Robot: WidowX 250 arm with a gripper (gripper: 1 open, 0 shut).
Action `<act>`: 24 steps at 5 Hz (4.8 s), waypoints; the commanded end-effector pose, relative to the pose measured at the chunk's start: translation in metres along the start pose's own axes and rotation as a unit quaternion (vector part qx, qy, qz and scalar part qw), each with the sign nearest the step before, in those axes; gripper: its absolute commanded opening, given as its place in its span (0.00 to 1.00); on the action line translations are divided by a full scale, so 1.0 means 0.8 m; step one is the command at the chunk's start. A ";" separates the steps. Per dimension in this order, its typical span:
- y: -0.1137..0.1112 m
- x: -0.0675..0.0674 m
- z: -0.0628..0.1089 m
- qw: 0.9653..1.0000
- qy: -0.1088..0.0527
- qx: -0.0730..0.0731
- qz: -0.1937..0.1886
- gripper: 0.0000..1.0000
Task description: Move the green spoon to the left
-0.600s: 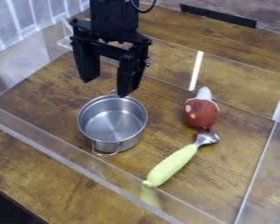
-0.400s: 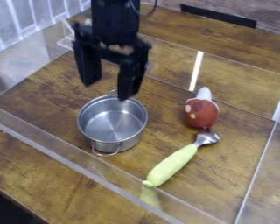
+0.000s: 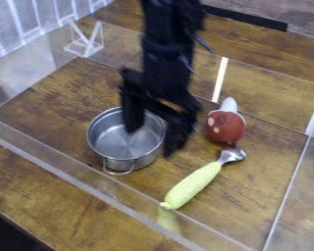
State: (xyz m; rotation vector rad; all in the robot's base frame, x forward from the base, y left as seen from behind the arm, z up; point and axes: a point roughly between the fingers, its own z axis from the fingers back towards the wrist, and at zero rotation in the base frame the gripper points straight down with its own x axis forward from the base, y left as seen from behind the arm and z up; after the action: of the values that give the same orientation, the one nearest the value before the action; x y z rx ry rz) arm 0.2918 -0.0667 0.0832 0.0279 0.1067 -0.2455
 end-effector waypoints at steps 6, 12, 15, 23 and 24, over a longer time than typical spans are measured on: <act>0.007 0.057 -0.031 0.997 -0.069 0.040 -0.002 1.00; -0.003 0.043 -0.030 0.984 -0.095 0.031 0.148 1.00; -0.006 0.045 -0.024 0.987 -0.109 0.028 0.114 1.00; -0.003 0.083 -0.041 0.995 -0.097 0.019 0.007 0.00; 0.009 0.077 -0.035 0.996 -0.092 0.019 0.010 0.00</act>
State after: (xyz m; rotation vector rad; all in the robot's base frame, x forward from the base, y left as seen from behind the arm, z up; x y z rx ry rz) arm 0.3437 -0.0868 0.0292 0.0432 -0.0302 -0.2522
